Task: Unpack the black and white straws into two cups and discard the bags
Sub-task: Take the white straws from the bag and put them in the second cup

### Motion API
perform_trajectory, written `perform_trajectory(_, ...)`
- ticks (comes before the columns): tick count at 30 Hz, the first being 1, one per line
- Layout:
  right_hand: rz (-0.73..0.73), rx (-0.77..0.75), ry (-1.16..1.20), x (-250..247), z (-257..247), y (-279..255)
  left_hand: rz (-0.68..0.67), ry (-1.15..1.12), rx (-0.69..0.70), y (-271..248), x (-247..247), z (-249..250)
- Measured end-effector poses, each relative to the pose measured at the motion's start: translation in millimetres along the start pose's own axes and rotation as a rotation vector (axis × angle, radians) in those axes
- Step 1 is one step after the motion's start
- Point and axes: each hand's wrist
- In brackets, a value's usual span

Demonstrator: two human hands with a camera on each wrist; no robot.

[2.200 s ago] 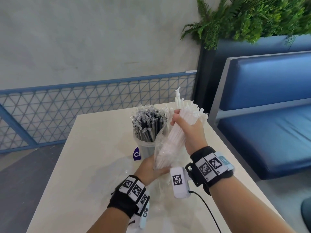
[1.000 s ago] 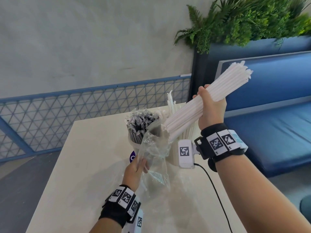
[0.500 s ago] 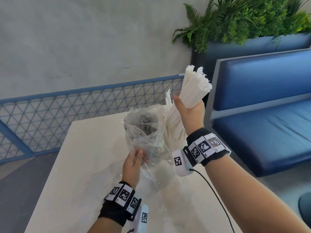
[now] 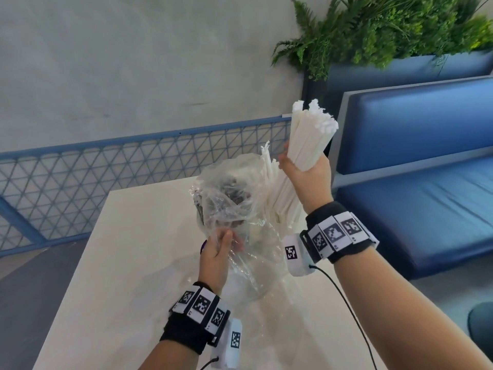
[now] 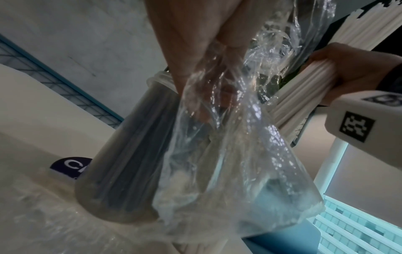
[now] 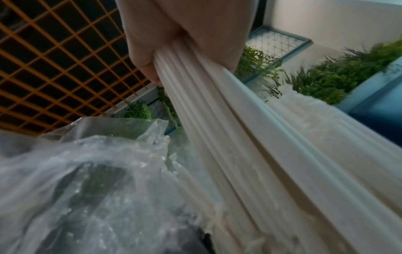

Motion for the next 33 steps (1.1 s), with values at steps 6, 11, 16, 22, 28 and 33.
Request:
perform_trajectory(6, 0.028, -0.013, 0.001, 9.7, -2.0, 10.0, -0.014, -0.023, 0.002, -5.6, 2.6, 1.7)
perform_trajectory(11, -0.048, 0.037, -0.080, 11.6, 19.9, -1.7, 0.000, -0.006, -0.010, -2.2, 0.2, 0.2)
perform_trajectory(16, -0.127, 0.122, -0.154, 9.4, 50.0, -22.3, 0.021, -0.001, 0.013, -0.7, -0.2, 3.5)
perform_trajectory(22, -0.164, 0.249, -0.266, 7.5, 76.5, -26.0, 0.011, -0.004, 0.030, -5.1, -1.2, -3.0)
perform_trajectory(28, -0.176, 0.301, -0.273, 7.8, 79.1, -27.5, 0.021, -0.014, 0.027, -11.0, -9.4, -1.6)
perform_trajectory(33, -0.188, 0.182, -0.310, -10.0, 73.8, -50.8, 0.083, -0.061, 0.009, -18.5, -24.7, 1.7)
Point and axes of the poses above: each hand's wrist, its own y-axis towards the middle knuckle, its own x-axis out of the palm, z = x × y, and after that the axes turned 15 degrees about z, right-handed
